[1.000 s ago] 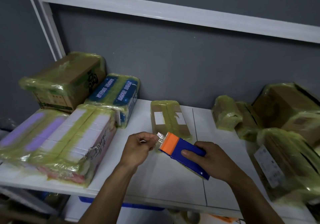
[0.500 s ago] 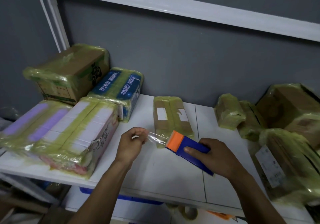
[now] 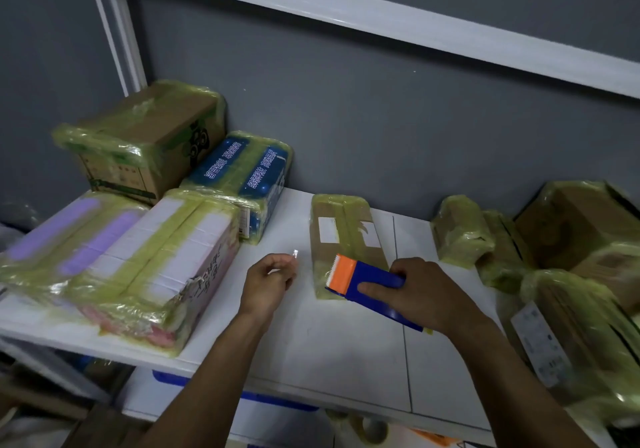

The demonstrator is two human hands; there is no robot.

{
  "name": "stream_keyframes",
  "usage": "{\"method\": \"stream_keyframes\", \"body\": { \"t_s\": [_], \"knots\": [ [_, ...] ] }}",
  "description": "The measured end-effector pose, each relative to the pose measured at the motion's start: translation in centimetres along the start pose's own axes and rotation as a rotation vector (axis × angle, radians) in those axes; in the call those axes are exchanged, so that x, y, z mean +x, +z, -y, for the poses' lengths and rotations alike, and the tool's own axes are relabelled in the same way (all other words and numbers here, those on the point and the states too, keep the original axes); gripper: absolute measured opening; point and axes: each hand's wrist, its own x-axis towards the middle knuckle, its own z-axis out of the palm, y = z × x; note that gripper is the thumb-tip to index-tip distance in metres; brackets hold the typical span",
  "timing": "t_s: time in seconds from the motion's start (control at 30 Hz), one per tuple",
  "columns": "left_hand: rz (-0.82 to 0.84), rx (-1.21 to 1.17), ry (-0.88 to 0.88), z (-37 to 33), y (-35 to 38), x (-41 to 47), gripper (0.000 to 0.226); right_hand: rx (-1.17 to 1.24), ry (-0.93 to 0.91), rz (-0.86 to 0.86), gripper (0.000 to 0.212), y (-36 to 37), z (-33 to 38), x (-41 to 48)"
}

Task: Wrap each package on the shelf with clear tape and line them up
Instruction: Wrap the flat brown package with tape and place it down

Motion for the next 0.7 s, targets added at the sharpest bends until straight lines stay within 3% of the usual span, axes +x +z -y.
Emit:
{"method": "stream_keyframes", "body": {
  "t_s": [0.2, 0.4, 0.7],
  "knots": [
    [-0.03, 0.087, -0.004, 1.3, 0.4, 0.8, 0.017, -0.115, -0.004, 0.038, 0.047, 0.5, 0.9, 1.9],
    [-0.048, 0.142, -0.071, 2.5, 1.5, 1.5, 0.021, -0.266, 0.041, 0.04, 0.059, 0.9, 1.0, 3.6],
    [0.02, 0.254, -0.003, 2.9, 3.0, 1.8, 0.022, -0.251, 0.093, 0.094, 0.058, 1.1, 0.8, 4.6]
  ]
}}
